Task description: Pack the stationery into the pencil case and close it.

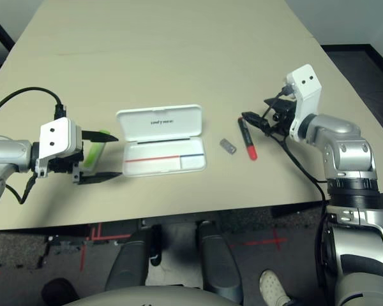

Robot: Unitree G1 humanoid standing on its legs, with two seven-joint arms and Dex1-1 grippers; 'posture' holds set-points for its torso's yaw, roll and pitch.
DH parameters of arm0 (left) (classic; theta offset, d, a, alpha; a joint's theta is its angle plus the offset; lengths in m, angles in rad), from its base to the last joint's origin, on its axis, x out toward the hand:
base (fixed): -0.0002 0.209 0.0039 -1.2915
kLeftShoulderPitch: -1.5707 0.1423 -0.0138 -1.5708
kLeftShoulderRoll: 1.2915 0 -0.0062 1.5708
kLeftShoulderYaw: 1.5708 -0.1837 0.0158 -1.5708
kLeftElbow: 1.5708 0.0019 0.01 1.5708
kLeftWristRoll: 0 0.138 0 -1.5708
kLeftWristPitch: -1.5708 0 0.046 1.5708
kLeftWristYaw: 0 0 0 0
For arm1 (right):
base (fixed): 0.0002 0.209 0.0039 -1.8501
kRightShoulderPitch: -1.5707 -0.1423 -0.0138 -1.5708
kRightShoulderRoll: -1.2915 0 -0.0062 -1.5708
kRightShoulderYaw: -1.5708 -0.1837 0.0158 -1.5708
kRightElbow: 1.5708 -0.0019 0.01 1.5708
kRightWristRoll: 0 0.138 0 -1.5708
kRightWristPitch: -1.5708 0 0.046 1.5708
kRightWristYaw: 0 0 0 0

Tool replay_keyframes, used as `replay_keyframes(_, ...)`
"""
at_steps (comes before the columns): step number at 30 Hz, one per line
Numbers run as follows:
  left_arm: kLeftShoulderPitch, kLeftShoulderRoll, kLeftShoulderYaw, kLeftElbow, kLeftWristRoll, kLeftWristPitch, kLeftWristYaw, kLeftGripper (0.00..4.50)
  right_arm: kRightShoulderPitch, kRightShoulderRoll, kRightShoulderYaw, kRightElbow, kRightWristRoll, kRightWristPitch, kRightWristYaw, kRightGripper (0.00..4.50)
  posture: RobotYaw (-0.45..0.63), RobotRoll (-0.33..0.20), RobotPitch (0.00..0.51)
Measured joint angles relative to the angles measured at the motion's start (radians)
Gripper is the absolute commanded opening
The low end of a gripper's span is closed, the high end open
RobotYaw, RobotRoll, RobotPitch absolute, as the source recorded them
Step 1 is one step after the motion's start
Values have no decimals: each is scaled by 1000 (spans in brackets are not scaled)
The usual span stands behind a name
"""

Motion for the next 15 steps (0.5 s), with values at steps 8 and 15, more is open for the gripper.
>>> replay_keyframes(8, -24, -15, -32, 1, 1, -12, 9, 4483, 35, 35, 2, -85, 32, 150, -71, 4500, -6, 0, 225)
replay_keyframes(15, -24, -16, -34, 0, 2, -13, 18, 4483, 17, 67, 20, -76, 31, 216, -125, 4500, 19, 0, 225)
